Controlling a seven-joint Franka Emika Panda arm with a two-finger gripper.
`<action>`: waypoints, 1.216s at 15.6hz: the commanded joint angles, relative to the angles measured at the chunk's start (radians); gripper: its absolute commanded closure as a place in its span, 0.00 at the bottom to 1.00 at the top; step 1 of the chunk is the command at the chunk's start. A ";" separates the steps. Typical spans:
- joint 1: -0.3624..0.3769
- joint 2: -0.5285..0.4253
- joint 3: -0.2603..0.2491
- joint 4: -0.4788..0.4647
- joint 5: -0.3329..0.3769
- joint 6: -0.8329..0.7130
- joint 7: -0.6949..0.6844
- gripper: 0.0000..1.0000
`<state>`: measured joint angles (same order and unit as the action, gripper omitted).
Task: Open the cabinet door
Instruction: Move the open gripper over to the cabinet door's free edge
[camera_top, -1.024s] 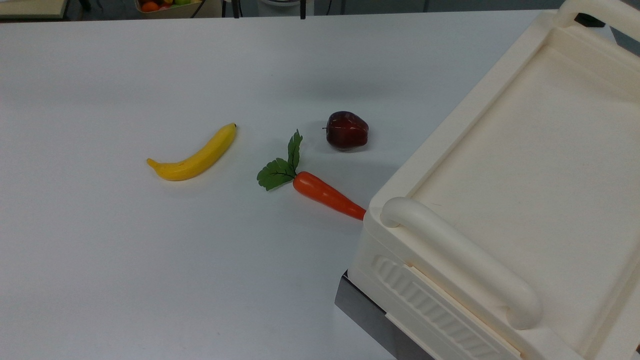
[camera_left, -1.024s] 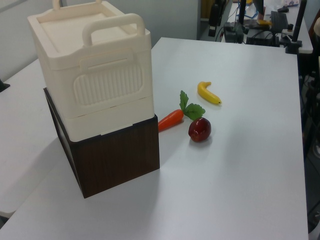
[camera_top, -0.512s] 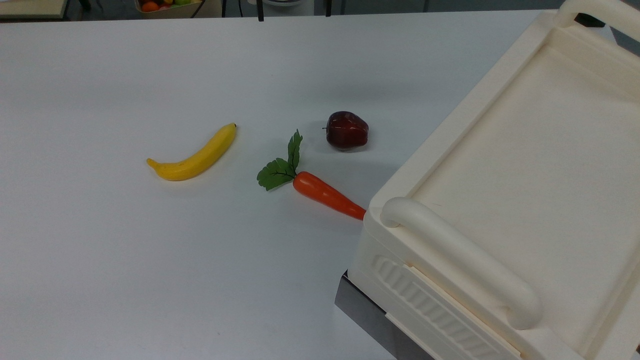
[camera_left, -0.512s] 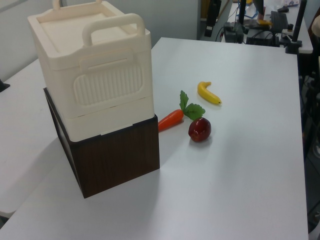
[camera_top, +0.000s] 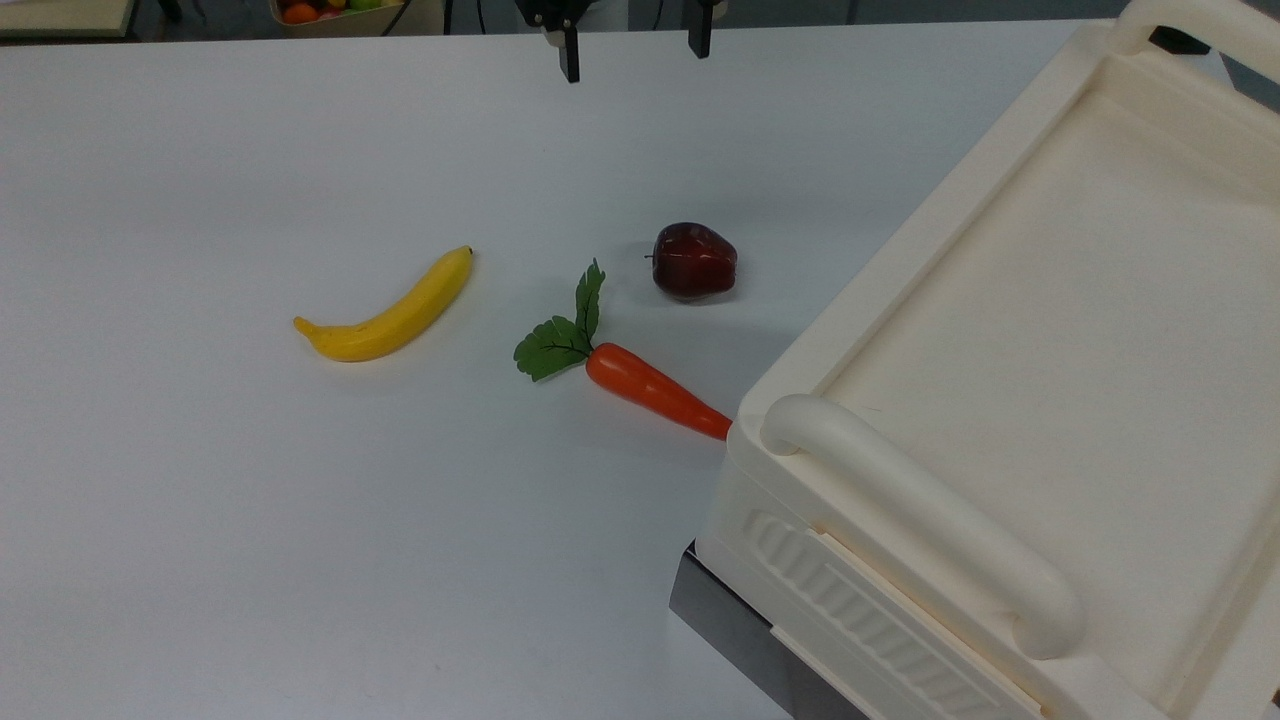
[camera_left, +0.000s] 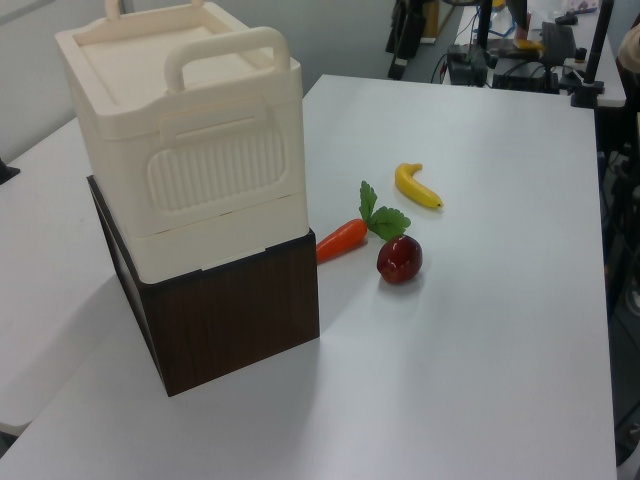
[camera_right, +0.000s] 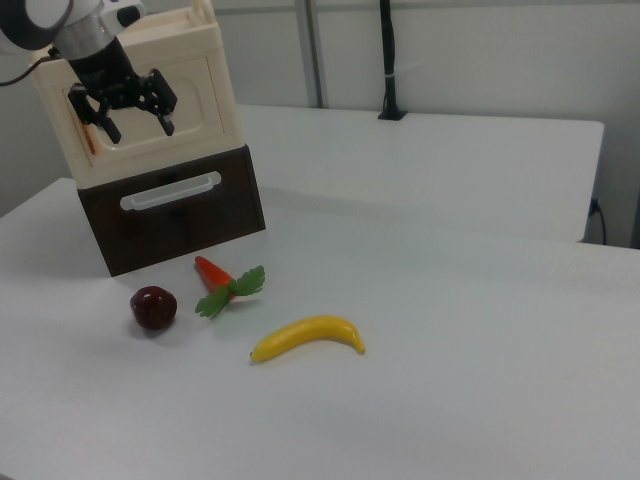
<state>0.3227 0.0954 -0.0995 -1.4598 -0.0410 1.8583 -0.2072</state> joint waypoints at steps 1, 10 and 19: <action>0.003 0.027 -0.002 -0.005 0.078 0.096 -0.115 0.00; 0.038 0.060 0.053 -0.004 0.182 0.159 -0.274 0.00; 0.052 0.106 0.142 0.010 0.184 0.288 -0.190 0.00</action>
<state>0.3655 0.1931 0.0395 -1.4562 0.1222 2.1086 -0.3991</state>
